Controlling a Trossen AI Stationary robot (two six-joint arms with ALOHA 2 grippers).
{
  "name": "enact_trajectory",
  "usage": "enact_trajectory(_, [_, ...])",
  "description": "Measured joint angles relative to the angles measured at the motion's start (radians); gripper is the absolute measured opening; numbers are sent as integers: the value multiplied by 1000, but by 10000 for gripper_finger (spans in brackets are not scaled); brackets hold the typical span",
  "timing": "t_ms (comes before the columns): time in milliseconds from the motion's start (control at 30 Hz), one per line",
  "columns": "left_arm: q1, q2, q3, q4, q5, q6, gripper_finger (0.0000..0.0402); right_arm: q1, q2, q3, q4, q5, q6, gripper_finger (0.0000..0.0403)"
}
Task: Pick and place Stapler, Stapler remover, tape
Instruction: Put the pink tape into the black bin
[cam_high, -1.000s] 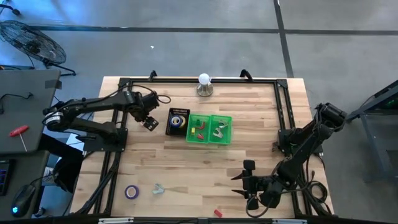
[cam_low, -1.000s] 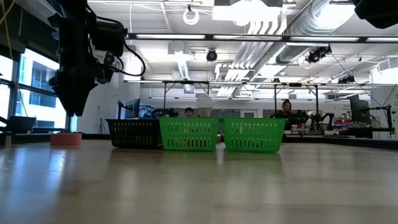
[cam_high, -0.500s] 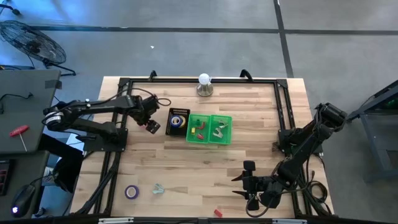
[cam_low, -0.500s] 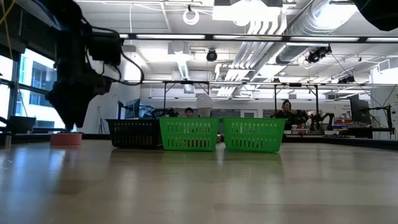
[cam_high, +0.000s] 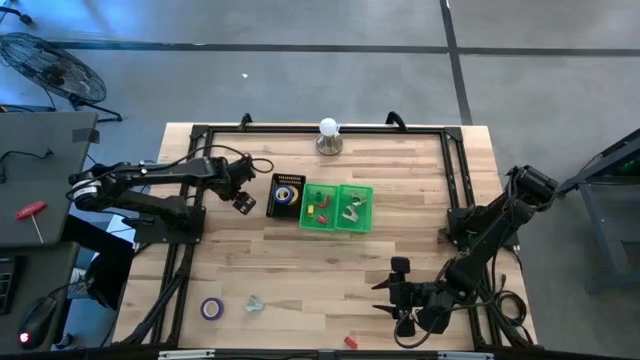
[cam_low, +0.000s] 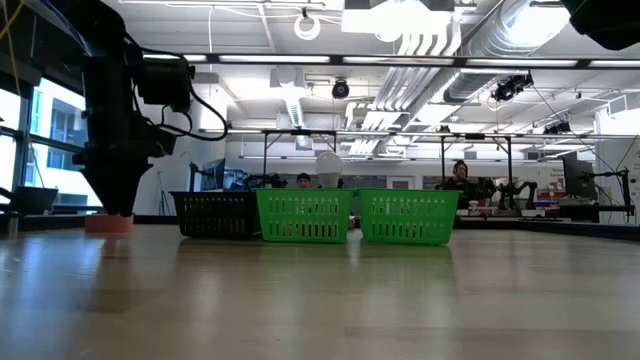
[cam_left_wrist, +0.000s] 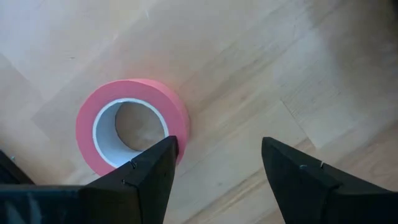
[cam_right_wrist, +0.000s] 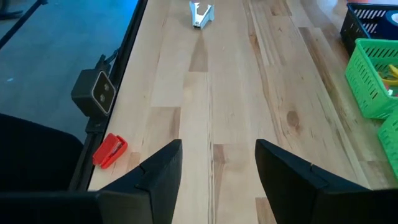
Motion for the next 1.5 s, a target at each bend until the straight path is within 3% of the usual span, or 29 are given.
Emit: enact_trajectory(1500, [0,-8,-12,24,-112,31,232,-32,0,0,3,-23,-7,195])
